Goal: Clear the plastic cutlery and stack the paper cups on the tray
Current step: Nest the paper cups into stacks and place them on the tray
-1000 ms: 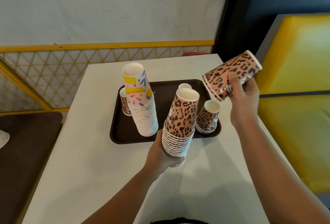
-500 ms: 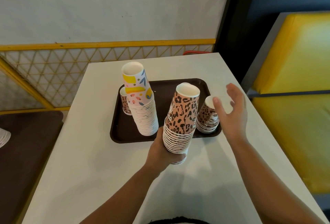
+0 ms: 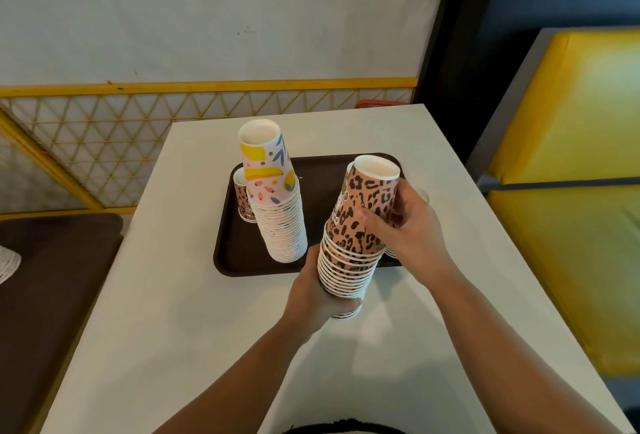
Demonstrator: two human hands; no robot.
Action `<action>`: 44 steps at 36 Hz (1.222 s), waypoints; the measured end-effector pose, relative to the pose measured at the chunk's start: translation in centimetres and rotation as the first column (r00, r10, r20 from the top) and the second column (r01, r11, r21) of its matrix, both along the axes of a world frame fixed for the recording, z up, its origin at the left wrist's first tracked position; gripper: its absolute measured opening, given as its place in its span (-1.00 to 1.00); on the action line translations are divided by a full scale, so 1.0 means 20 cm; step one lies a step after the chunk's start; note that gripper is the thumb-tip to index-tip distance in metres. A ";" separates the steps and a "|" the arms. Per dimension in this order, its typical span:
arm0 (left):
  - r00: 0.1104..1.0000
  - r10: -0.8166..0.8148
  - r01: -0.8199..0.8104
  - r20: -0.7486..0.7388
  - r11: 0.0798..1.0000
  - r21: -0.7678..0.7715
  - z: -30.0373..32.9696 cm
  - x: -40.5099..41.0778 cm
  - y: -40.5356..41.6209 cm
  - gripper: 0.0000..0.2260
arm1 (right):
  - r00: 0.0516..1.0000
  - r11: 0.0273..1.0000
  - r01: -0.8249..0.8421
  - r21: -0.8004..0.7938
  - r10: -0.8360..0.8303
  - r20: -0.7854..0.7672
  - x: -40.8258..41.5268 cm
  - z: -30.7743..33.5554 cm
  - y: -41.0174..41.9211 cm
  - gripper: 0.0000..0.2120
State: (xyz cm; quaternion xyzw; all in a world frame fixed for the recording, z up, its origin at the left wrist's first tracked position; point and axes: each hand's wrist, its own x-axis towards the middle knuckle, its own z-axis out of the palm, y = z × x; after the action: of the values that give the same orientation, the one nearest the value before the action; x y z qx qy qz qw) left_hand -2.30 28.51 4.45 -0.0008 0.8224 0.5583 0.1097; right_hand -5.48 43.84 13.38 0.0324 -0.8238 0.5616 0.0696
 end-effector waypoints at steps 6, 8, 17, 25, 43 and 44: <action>1.000 -0.005 0.005 -0.006 1.000 0.010 0.01 0.00 0.00 -0.19 | 0.996 0.991 0.079 -0.108 -0.083 -0.027 -0.01 0.04 0.01 -0.59; 1.000 -0.004 0.004 -0.013 1.000 0.009 0.01 0.00 0.00 -0.24 | 0.991 0.978 0.118 -0.173 -0.127 -0.041 -0.01 0.05 0.03 -0.65; 1.000 0.023 -0.023 -0.008 0.999 0.023 -0.01 0.01 0.01 -0.23 | 0.957 0.715 0.254 -0.651 -0.285 0.059 -0.11 0.16 0.18 -0.88; 1.000 0.030 -0.030 0.000 0.999 0.028 0.01 0.00 0.00 -0.19 | 0.842 0.829 0.515 -0.217 -0.537 -0.054 -0.21 -0.02 0.31 -0.51; 0.999 0.028 -0.027 -0.018 0.998 0.057 0.03 -0.03 0.02 -0.21 | 0.954 0.972 0.194 0.134 -0.155 -0.255 -0.06 -0.06 0.13 -0.35; 0.999 0.032 -0.030 -0.027 0.998 0.061 0.03 -0.03 0.01 -0.21 | 0.976 0.983 0.103 0.150 -0.070 -0.208 -0.05 -0.04 0.11 -0.35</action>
State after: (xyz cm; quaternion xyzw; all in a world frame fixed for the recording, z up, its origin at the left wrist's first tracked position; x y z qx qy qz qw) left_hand -2.94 28.80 4.97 -0.0024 0.8064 0.5845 0.0897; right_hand -6.46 46.12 12.56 0.0587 -0.8554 0.4842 0.1744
